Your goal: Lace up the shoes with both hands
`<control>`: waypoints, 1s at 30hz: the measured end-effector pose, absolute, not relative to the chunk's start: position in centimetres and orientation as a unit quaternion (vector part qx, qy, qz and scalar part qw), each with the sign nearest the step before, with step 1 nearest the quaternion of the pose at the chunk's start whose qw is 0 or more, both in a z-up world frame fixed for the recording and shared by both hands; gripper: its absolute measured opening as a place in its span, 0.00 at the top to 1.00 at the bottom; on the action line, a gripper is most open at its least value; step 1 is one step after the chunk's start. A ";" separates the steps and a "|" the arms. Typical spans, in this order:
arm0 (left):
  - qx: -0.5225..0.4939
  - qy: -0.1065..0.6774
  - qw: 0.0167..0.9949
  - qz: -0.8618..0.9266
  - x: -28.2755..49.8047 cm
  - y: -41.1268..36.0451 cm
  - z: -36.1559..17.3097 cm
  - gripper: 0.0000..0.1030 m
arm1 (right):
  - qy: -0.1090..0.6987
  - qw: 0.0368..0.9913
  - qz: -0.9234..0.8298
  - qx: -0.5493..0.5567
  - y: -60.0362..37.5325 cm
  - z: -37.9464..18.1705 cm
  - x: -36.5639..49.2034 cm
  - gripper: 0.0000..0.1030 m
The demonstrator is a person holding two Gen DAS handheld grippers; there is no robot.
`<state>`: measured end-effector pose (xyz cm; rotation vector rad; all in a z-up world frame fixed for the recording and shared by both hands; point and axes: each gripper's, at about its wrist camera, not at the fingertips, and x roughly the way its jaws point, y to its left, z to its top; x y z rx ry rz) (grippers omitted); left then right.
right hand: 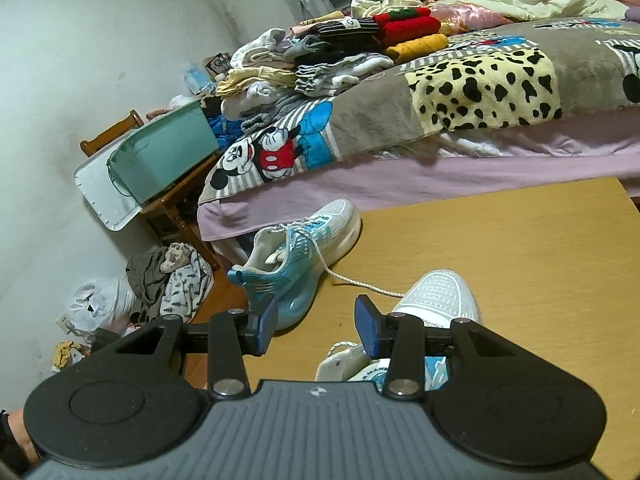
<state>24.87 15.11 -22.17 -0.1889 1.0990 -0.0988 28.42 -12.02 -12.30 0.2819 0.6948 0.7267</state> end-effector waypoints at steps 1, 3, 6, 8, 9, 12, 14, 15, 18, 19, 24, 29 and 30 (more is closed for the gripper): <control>-0.081 0.519 0.850 -0.050 24.9 14.9 -22.1 0.99 | 0.332 0.867 0.347 0.135 -12.1 -12.4 28.5 0.58; -0.064 0.512 0.855 -0.055 24.9 14.6 -21.9 1.00 | 0.333 0.866 0.349 0.134 -12.0 -12.5 28.5 0.58; -0.083 0.485 0.869 -0.057 24.9 15.5 -20.2 1.00 | 0.334 0.862 0.359 0.128 -11.7 -12.6 28.4 0.58; -0.117 0.455 0.881 -0.064 25.0 16.3 -18.5 1.00 | 0.333 0.857 0.376 0.114 -11.0 -12.6 28.1 0.58; -0.139 0.437 0.886 -0.071 25.0 16.7 -17.6 1.00 | 0.332 0.854 0.386 0.106 -10.5 -12.6 27.9 0.58; -0.200 0.396 0.891 -0.099 25.4 17.2 -15.3 1.00 | 0.328 0.842 0.422 0.070 -8.5 -12.7 27.1 0.61; -0.225 0.378 0.891 -0.115 25.7 17.1 -14.4 1.00 | 0.328 0.832 0.446 0.040 -6.8 -12.9 26.4 0.63; -0.230 0.373 0.891 -0.121 25.9 17.0 -14.1 1.00 | 0.329 0.827 0.455 0.028 -6.0 -13.0 26.1 0.63; -0.245 0.357 0.891 -0.140 26.3 16.5 -13.2 1.00 | 0.330 0.821 0.465 0.005 -4.2 -13.3 25.5 0.63; -0.245 0.354 0.891 -0.145 26.3 16.2 -13.0 1.00 | 0.331 0.820 0.466 0.001 -3.7 -13.4 25.5 0.63; -0.228 0.347 0.894 -0.168 26.4 15.0 -12.0 1.00 | 0.335 0.820 0.464 0.007 -2.6 -13.6 25.8 0.63; -0.222 0.347 0.892 -0.185 26.3 14.2 -11.8 1.00 | 0.337 0.820 0.462 0.021 -2.5 -14.0 26.3 0.75; -0.221 0.346 0.892 -0.188 26.3 14.1 -11.7 1.00 | 0.336 0.821 0.461 0.024 -2.5 -14.1 26.4 0.83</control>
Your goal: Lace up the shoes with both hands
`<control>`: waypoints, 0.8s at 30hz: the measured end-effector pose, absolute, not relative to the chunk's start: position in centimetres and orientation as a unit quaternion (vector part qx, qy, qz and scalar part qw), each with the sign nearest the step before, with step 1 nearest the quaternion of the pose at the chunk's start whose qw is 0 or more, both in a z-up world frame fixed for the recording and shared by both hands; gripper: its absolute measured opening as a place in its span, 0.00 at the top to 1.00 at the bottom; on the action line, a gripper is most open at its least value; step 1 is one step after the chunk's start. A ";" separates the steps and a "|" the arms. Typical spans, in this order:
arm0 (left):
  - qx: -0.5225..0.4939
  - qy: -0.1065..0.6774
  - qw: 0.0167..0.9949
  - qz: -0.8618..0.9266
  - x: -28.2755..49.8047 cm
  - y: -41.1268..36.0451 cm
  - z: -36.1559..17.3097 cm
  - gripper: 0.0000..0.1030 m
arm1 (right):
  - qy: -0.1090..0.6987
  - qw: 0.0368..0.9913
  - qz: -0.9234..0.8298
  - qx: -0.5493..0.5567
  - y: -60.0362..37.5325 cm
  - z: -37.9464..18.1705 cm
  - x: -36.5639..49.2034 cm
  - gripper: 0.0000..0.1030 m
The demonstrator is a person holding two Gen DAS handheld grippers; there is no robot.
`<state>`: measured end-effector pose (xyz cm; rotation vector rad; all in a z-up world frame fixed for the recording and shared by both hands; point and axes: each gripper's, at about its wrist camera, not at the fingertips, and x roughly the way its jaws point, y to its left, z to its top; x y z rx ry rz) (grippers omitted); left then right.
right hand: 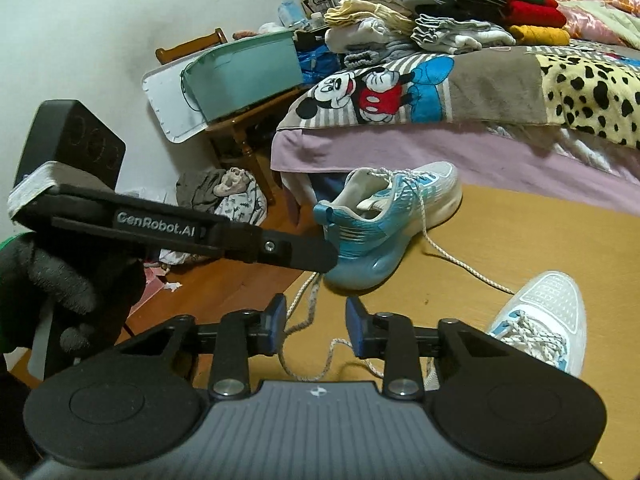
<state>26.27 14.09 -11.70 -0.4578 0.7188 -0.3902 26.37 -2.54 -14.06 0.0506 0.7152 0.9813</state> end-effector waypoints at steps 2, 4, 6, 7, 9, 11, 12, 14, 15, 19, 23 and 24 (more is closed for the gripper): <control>-0.218 0.344 0.893 -0.194 26.3 13.9 -11.5 1.00 | 0.336 0.822 0.459 0.037 -2.7 -14.2 26.7 0.94; -0.234 0.334 0.891 -0.199 26.2 14.5 -11.1 0.96 | 0.342 0.817 0.462 0.052 -2.9 -14.5 27.1 0.96; -0.239 0.324 0.893 -0.200 26.1 15.3 -10.7 0.93 | 0.342 0.814 0.465 0.067 -3.5 -14.5 27.6 0.96; -0.240 0.321 0.895 -0.197 26.1 15.7 -10.5 0.92 | 0.340 0.814 0.464 0.079 -4.1 -14.5 27.9 0.96; -0.242 0.316 0.893 -0.210 26.1 16.0 -10.3 0.92 | 0.334 0.815 0.462 0.106 -5.4 -14.4 28.6 0.96; -0.240 0.314 0.889 -0.232 26.0 15.7 -10.1 0.92 | 0.322 0.810 0.470 0.140 -7.1 -14.3 29.3 0.96; -0.236 0.314 0.885 -0.248 26.1 15.3 -10.0 0.92 | 0.317 0.804 0.478 0.157 -7.9 -14.2 29.6 0.96; -0.225 0.312 0.884 -0.266 26.1 14.4 -9.8 0.78 | 0.298 0.800 0.491 0.171 -9.0 -13.8 29.8 0.96; -0.217 0.311 0.884 -0.273 26.1 14.0 -9.7 0.76 | 0.293 0.798 0.496 0.177 -9.5 -13.6 29.9 0.96; -0.190 0.309 0.890 -0.276 26.4 13.0 -9.6 0.75 | 0.279 0.789 0.508 0.202 -11.0 -13.2 30.2 0.96; -0.177 0.297 0.895 -0.281 26.6 12.7 -9.4 0.73 | 0.267 0.781 0.528 0.201 -11.4 -12.8 30.1 0.95; -0.173 0.292 0.897 -0.282 26.7 12.6 -9.2 0.73 | 0.263 0.780 0.531 0.204 -11.5 -12.7 30.1 0.95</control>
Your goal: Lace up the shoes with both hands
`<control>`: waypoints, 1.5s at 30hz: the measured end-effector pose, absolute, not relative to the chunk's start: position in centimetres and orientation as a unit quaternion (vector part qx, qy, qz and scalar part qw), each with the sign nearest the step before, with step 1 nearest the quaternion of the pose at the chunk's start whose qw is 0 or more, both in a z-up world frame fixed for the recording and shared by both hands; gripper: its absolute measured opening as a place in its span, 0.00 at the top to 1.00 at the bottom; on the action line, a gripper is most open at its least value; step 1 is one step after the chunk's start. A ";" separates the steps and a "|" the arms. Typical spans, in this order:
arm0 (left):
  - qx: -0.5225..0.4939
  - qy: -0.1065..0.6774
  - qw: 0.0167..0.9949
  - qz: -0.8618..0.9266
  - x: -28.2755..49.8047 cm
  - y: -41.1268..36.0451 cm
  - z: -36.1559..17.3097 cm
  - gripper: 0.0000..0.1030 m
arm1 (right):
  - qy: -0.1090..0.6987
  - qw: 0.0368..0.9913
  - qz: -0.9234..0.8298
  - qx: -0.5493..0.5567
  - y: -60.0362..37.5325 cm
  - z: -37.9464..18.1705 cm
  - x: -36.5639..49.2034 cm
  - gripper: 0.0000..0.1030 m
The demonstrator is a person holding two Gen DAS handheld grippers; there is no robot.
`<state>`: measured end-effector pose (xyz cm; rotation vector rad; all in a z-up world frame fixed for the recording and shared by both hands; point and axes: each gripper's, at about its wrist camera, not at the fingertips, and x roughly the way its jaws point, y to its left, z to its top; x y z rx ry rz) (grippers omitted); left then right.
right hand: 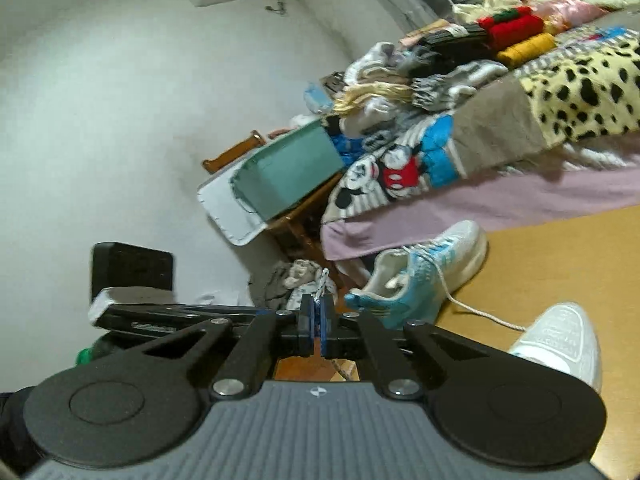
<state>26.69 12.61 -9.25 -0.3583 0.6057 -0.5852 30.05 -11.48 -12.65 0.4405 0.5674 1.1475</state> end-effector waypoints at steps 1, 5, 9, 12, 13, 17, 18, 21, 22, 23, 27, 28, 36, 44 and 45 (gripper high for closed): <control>-0.172 0.289 0.898 -0.285 26.8 12.6 -9.2 0.72 | 0.258 0.778 0.534 0.207 -11.6 -12.5 30.0 0.95; -0.174 0.280 0.894 -0.303 27.1 12.2 -9.2 0.72 | 0.238 0.768 0.551 0.222 -11.9 -11.6 30.1 0.95; -0.167 0.260 0.891 -0.333 26.9 12.8 -8.5 0.72 | 0.234 0.770 0.546 0.231 -12.4 -11.4 30.5 0.95; -0.169 0.238 0.885 -0.363 26.8 13.0 -8.0 0.72 | 0.232 0.768 0.541 0.252 -13.2 -11.6 31.0 0.95; -0.171 0.232 0.881 -0.374 26.8 12.9 -7.9 0.72 | 0.232 0.764 0.544 0.259 -13.5 -11.6 31.1 0.95; -0.172 0.218 0.869 -0.409 26.9 12.3 -7.9 0.72 | 0.232 0.744 0.562 0.278 -13.9 -11.7 31.3 0.95; -0.169 0.218 0.869 -0.412 26.9 12.1 -7.9 0.72 | 0.232 0.738 0.565 0.287 -14.1 -11.8 31.5 0.95; -0.156 0.217 0.868 -0.418 27.0 11.2 -7.8 0.73 | 0.231 0.723 0.577 0.300 -14.5 -11.8 31.6 0.95; -0.151 0.216 0.868 -0.420 27.0 11.0 -7.8 0.83 | 0.231 0.720 0.581 0.301 -14.6 -11.8 31.6 0.95; -0.145 0.216 0.870 -0.419 27.0 10.7 -7.7 0.93 | 0.232 0.716 0.585 0.302 -14.6 -11.8 31.6 0.95; -0.097 0.213 0.905 -0.355 27.2 9.2 -7.4 0.98 | 0.232 0.718 0.579 0.308 -14.9 -11.9 31.7 0.92; -0.074 0.213 0.918 -0.326 27.2 8.5 -7.3 0.98 | 0.233 0.726 0.568 0.310 -15.0 -11.9 31.7 0.91; 0.172 0.162 0.956 -0.171 25.7 1.3 -8.8 0.98 | 0.235 0.777 0.493 0.312 -15.2 -12.3 31.8 0.60; 0.224 0.159 0.946 -0.172 25.1 -0.5 -10.0 0.98 | 0.255 0.795 0.446 0.322 -14.3 -13.4 32.2 0.77; 0.222 0.161 0.945 -0.176 25.1 -0.5 -10.0 0.98 | 0.258 0.797 0.440 0.323 -14.3 -13.6 32.2 0.85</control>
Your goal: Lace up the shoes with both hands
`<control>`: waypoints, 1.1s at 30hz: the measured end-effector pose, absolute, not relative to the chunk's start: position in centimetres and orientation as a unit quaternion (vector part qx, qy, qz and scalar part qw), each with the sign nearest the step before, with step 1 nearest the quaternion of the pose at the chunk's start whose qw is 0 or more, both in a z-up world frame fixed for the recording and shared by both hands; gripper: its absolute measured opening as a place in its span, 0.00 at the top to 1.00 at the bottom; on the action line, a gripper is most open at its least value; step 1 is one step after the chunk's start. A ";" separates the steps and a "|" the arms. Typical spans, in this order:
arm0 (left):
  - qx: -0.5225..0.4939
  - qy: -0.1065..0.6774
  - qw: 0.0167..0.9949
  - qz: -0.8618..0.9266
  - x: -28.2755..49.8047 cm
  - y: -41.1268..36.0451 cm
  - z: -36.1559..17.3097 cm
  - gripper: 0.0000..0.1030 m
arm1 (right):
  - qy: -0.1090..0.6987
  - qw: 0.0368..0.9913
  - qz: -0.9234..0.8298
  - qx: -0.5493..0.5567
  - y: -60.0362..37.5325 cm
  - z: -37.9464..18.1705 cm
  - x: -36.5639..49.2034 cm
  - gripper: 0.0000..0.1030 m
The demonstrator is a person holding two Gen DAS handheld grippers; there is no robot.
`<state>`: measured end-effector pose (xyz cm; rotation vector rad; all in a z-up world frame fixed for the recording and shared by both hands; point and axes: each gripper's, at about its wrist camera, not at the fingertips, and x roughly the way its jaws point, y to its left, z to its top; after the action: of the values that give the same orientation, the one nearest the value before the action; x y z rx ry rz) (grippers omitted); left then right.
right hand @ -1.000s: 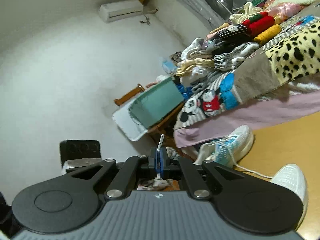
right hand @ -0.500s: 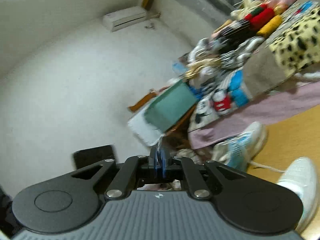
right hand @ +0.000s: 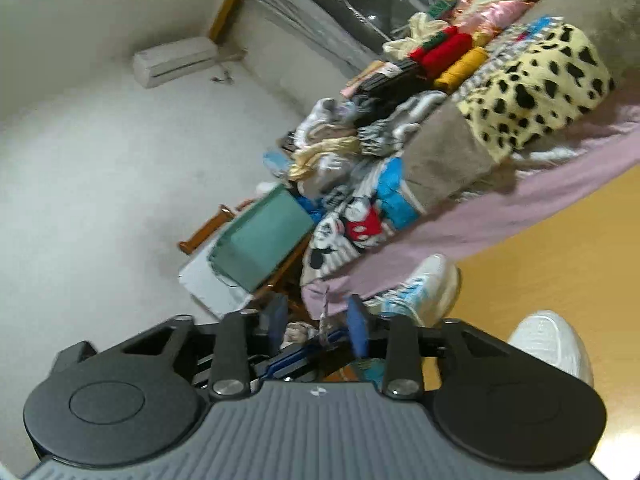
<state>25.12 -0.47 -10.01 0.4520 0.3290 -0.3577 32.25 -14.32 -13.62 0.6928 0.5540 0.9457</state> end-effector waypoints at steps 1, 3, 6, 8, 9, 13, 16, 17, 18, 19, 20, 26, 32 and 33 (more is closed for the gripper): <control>0.219 0.165 0.945 -0.179 25.2 -0.4 -10.0 0.98 | 0.260 0.799 0.435 0.325 -14.4 -13.8 32.3 0.91; 0.207 0.178 0.939 -0.207 25.3 -0.3 -10.0 0.97 | 0.259 0.798 0.435 0.329 -14.7 -14.1 32.4 0.96; 0.163 0.207 0.930 -0.257 25.5 0.6 -9.6 0.77 | 0.259 0.799 0.441 0.315 -14.8 -14.0 32.4 0.96; 0.118 0.217 0.930 -0.274 25.7 1.6 -9.1 0.70 | 0.261 0.798 0.447 0.308 -14.9 -14.1 32.6 0.96; 0.100 0.220 0.929 -0.279 25.8 2.0 -8.8 0.70 | 0.262 0.796 0.454 0.303 -14.9 -14.0 32.6 0.96; 0.042 0.235 0.926 -0.292 26.2 3.2 -8.1 0.70 | 0.254 0.800 0.478 0.257 -14.5 -13.1 32.1 0.96; 0.017 0.248 0.927 -0.281 26.6 3.7 -8.1 0.98 | 0.257 0.799 0.487 0.241 -14.3 -12.9 31.9 0.96; 0.010 0.250 0.927 -0.278 26.4 3.8 -8.0 0.98 | 0.259 0.798 0.490 0.236 -14.2 -12.8 31.8 0.96; 0.009 0.251 0.928 -0.274 26.3 3.8 -8.0 0.98 | 0.260 0.796 0.492 0.238 -14.2 -12.8 31.8 0.95; 0.010 0.251 0.930 -0.270 26.3 3.8 -8.0 0.98 | 0.263 0.792 0.495 0.240 -14.2 -12.8 31.9 0.95; 0.010 0.253 0.929 -0.271 26.3 3.7 -8.0 0.98 | 0.264 0.792 0.492 0.246 -14.3 -12.8 31.9 0.92; 0.018 0.256 0.928 -0.269 26.4 3.3 -8.1 0.98 | 0.266 0.788 0.480 0.281 -15.1 -13.1 32.2 0.94; 0.029 0.257 0.926 -0.273 26.6 3.2 -8.2 0.97 | 0.268 0.789 0.484 0.269 -15.0 -13.1 32.1 0.96; 0.028 0.258 0.927 -0.272 26.6 3.3 -8.2 0.97 | 0.268 0.790 0.483 0.268 -15.0 -13.1 32.0 0.96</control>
<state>26.64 3.27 -8.21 0.0568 0.5291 -0.5581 32.04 -15.02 -13.06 0.5760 0.5763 1.0398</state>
